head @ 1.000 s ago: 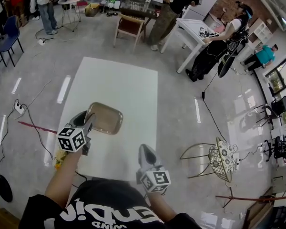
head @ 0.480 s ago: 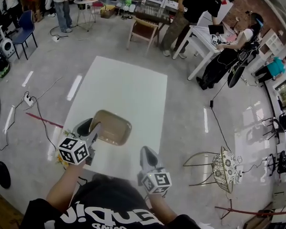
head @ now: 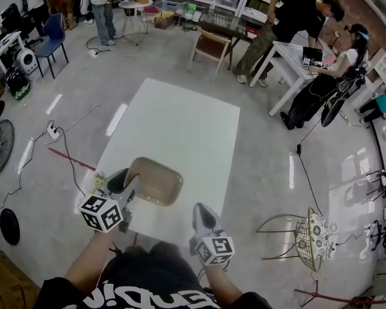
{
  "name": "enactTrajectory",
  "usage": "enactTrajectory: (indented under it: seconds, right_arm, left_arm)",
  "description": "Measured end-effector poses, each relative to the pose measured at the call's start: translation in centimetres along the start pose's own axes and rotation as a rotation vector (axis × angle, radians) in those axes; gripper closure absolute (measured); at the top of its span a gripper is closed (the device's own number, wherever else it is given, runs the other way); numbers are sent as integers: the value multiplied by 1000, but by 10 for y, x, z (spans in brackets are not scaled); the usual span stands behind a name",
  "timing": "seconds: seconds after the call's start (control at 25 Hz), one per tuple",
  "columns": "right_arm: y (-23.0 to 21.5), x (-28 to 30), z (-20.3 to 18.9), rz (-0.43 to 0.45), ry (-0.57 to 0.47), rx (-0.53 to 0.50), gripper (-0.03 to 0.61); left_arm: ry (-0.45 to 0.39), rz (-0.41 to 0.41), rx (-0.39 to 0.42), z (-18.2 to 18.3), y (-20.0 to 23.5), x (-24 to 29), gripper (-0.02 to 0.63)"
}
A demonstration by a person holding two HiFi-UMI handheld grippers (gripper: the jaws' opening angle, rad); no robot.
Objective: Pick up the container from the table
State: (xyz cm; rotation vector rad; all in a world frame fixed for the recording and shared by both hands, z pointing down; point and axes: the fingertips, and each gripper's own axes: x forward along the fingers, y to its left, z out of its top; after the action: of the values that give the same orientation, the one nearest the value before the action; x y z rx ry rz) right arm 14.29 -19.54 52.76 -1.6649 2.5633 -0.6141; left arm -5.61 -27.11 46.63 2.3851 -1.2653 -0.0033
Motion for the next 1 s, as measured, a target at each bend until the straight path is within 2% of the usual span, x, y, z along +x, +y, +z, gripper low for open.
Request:
enactTrajectory:
  seconds: [0.2,0.4,1.0]
  right_arm:
    - [9,-10,4,-36,-29,15,578]
    - [28,-32,-9,-71,-52,13,578]
    - [168,-114,-49,-126,-96,-23,578]
  left_arm:
    - [-17,-32,-20,3,-6,-25,448]
    - [-21,-56,-21,-9,-10,-60,448]
    - [-68,-108,-15,-20,6,-213,449]
